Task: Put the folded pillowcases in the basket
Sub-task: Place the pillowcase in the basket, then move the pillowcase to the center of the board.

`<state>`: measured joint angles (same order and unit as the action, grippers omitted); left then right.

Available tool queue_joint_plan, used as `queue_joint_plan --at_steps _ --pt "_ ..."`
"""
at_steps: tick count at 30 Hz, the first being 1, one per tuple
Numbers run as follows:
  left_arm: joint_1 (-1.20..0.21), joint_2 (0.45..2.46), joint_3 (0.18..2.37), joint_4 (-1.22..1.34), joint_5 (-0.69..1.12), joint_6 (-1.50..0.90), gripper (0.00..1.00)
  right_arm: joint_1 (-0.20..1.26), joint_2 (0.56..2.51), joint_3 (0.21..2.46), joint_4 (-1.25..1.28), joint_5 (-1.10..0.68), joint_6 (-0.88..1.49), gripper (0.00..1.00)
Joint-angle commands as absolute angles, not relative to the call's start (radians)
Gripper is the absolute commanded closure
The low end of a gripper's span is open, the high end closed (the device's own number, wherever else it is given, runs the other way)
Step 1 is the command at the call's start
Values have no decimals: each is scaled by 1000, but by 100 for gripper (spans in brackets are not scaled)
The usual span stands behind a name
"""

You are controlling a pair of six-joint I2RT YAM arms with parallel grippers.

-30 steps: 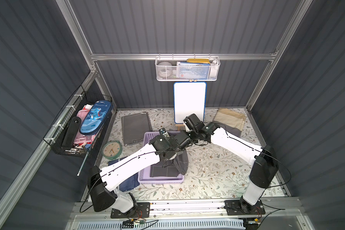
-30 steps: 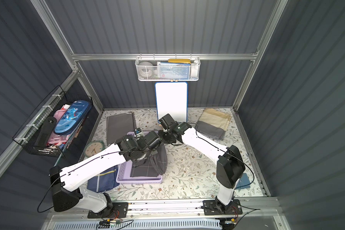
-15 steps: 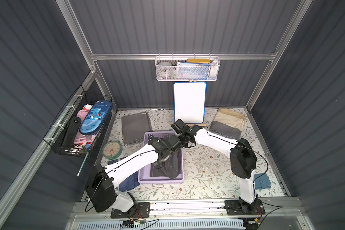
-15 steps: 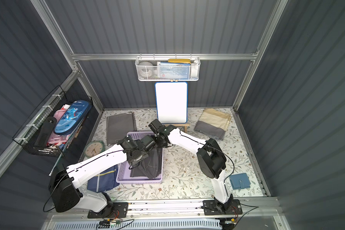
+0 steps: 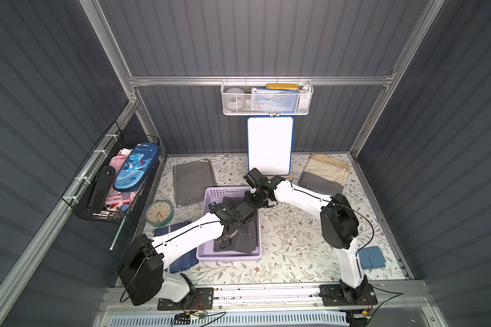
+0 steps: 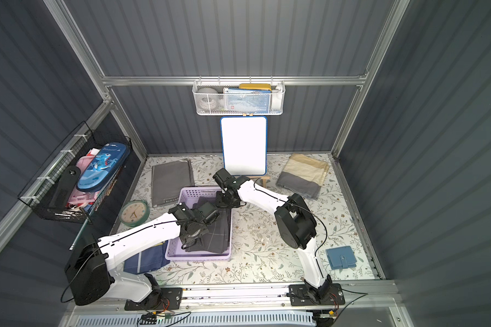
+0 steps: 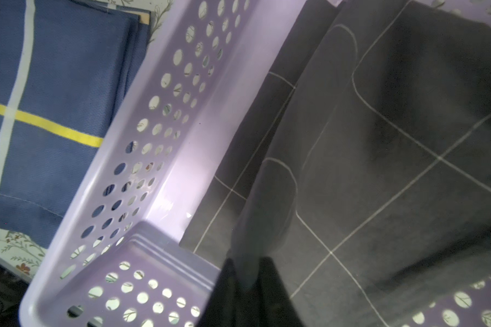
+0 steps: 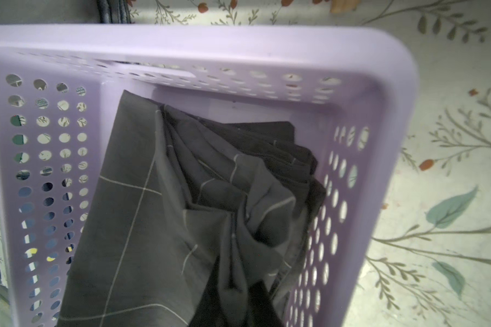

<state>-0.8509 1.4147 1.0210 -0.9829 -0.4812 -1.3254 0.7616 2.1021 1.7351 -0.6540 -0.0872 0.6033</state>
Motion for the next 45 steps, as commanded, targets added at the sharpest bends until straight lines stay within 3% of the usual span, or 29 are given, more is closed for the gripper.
queue_joint_plan --at_steps 1,3,4,8,13,17,19,21,23,30,33,37,41,44,45 --pt "-848 1381 1014 -994 -466 -1340 48 755 2107 1760 -665 -64 566 58" --pt "-848 1369 1030 -1002 -481 -1344 27 755 2093 1764 -658 -61 552 50" --pt "-847 1363 1040 -1012 -492 -1345 23 755 2087 1771 -663 -54 548 47" --pt "-847 1344 1111 -1031 -515 -1318 22 756 2024 1765 -665 -12 542 40" --pt "-847 1356 1193 -1044 -555 -1280 20 755 1918 1714 -708 186 513 36" --pt "-847 1374 1164 -885 -510 -1176 34 724 1812 1587 -696 287 499 49" --pt "-848 1407 1158 -813 -493 -1144 50 665 1749 1502 -682 279 504 58" --pt "-848 1453 1166 -756 -480 -1124 78 562 1684 1412 -677 235 507 73" --pt "-847 1500 1171 -685 -455 -1092 100 459 1632 1345 -686 204 498 98" --pt "-847 1632 1195 -462 -354 -981 100 199 1544 1207 -655 84 471 100" --pt "-848 1689 1220 -466 -358 -996 100 213 1564 1199 -646 -68 492 100" --pt "-846 1704 1187 -458 -364 -1000 100 329 1566 1146 -585 -160 523 71" --pt "-839 1712 1138 -436 -358 -1024 100 350 1566 1120 -595 -50 543 58" --pt "-839 1668 1118 -429 -372 -1054 100 267 1577 1130 -602 27 567 57" --pt "-840 1637 1112 -416 -380 -1051 100 232 1585 1140 -594 36 577 66"
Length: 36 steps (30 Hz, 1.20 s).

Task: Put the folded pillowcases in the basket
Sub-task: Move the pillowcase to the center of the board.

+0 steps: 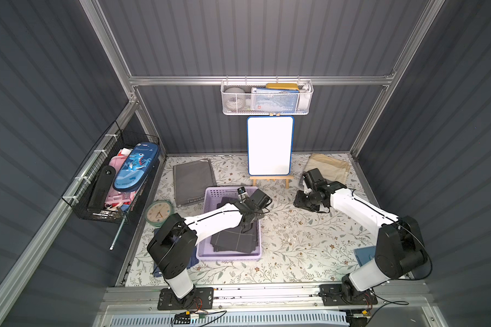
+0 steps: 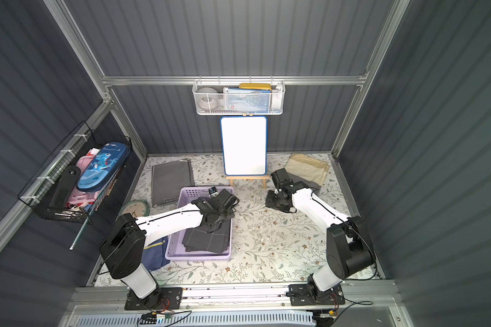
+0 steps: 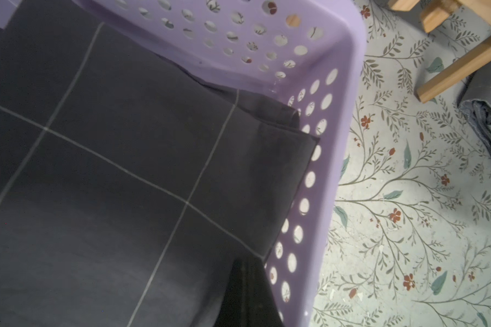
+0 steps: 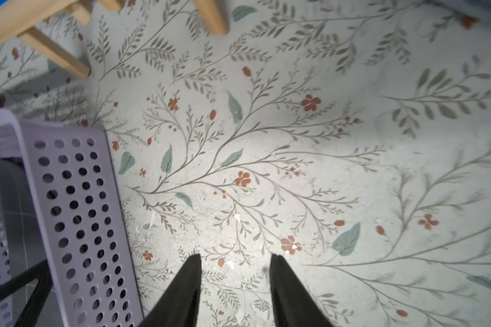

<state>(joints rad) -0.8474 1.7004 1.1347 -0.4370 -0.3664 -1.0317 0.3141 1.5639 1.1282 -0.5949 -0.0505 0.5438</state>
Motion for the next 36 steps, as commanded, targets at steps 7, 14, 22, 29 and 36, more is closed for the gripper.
queue_joint_plan --at_steps 7,14,22,29,36 --pt "-867 1490 1124 -146 -200 -724 100 62 1811 1380 -601 55 576 100" --pt "-952 1621 1280 -43 -117 -572 100 -43 2139 1743 -731 32 574 100" --pt "-951 1743 1359 -46 -100 -568 98 -45 2274 1823 -871 -37 575 100" --pt "-951 1766 1365 -44 -92 -552 97 -12 1993 1291 -693 -166 655 100" --pt "-951 1732 1317 -4 -59 -546 96 166 1706 991 -727 -172 700 100"
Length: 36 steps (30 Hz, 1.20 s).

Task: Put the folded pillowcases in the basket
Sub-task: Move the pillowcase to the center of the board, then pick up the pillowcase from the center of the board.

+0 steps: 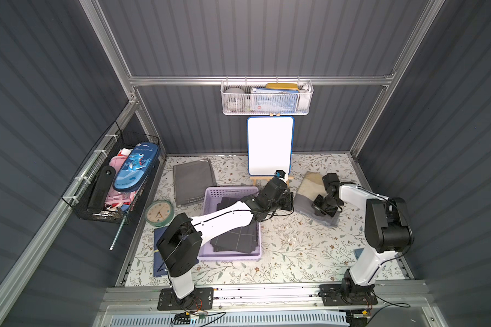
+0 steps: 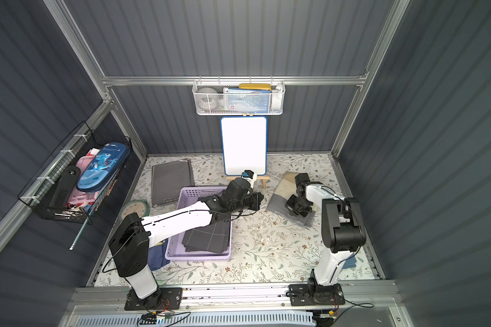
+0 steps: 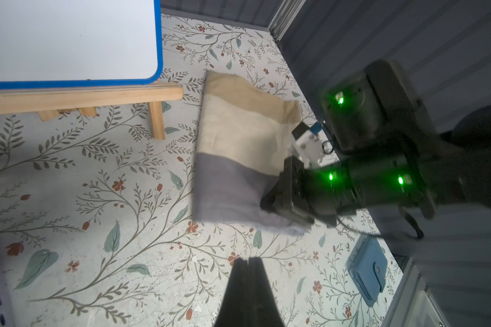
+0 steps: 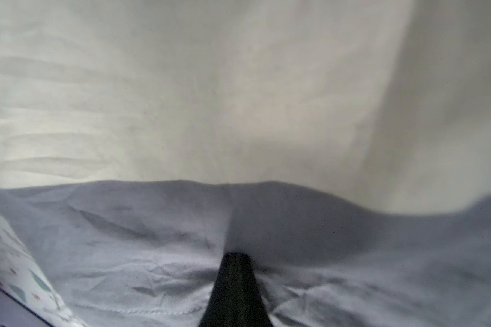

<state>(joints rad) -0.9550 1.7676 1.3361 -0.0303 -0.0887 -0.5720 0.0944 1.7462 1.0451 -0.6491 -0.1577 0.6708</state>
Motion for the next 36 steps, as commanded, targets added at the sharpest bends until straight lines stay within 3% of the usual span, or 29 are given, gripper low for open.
queue_joint_plan --at_steps 1,5,9,11,12,13,17,22,29,36 --pt "-951 1732 1311 0 -54 -547 95 191 1683 976 -748 -165 699 100" --pt "-951 1745 1294 -2 -43 -559 95 212 1586 895 -786 -179 706 100" --pt "-951 1793 1297 6 -18 -561 93 192 1492 939 -838 -19 682 100" --pt "-952 1848 1324 6 9 -560 87 139 1481 987 -840 29 667 97" --pt "-952 1877 1345 -1 21 -560 82 108 1488 1006 -830 31 653 86" --pt "-952 1911 1371 -18 38 -564 77 74 1503 1032 -826 41 642 80" --pt "-951 2034 1470 -48 60 -655 58 -43 1581 1137 -838 28 601 72" --pt "-951 2110 1516 -107 13 -699 49 -150 1592 1161 -784 38 599 44" --pt "-954 2032 1499 -225 -115 -742 42 -215 1656 1163 -734 -9 585 40" --pt "-967 2083 1486 -255 -53 -730 43 -230 1686 1164 -704 -25 577 40"
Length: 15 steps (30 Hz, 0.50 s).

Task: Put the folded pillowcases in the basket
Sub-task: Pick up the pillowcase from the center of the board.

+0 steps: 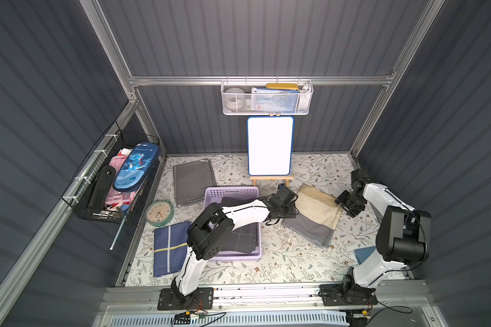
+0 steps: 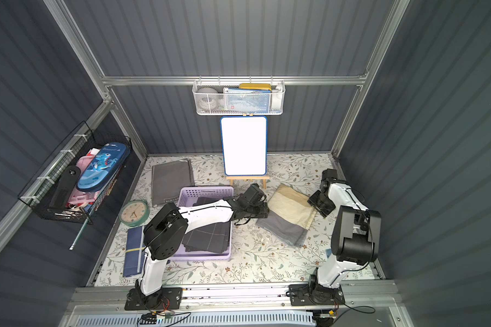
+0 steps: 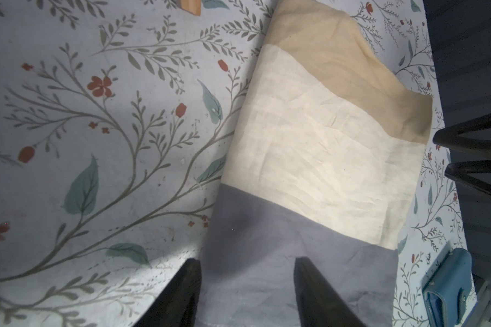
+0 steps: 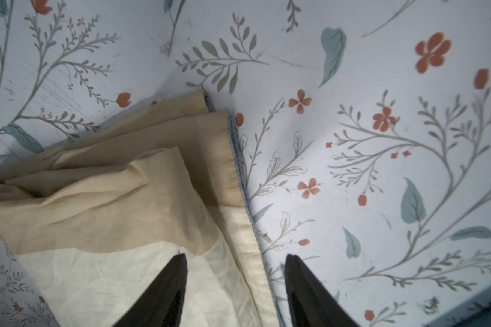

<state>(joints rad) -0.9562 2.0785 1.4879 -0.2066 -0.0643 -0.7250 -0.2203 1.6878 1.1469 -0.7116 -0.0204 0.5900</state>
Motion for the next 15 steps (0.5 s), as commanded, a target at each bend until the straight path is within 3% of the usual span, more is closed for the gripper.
queue_joint_plan --at_steps 1,10,15 --pt "-971 2078 1475 -258 -59 -747 43 -235 1687 1163 -703 -25 572 40" --pt "-972 2065 1364 -217 -29 -756 44 -261 1736 1171 -654 -63 565 33" --pt "-974 2053 1340 -174 -20 -772 53 -263 1786 1203 -656 -71 543 33"
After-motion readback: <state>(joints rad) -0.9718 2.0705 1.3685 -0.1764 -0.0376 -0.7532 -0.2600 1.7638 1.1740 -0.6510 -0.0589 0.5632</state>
